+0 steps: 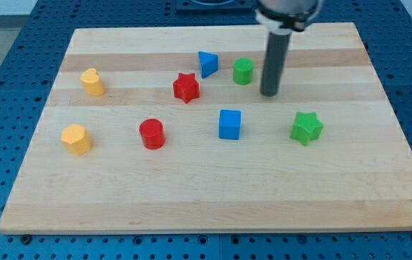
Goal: Move green circle into blue triangle
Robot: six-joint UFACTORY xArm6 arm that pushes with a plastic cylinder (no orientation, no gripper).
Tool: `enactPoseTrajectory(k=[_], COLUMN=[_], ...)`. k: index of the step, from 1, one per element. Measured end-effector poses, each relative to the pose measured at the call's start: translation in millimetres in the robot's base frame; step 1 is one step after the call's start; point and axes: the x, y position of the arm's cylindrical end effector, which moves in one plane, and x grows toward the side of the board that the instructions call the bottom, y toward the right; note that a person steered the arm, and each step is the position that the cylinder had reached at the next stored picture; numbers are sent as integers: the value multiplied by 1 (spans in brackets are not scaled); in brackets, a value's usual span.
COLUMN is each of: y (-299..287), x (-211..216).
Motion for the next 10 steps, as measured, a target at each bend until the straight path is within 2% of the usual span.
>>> enactPoseTrajectory(k=[2,3,6,7,8,9,10], y=[-48,-65,-131,-131,-82,-7,47], x=[-45,-52,-43,-35,-24,-31,-62])
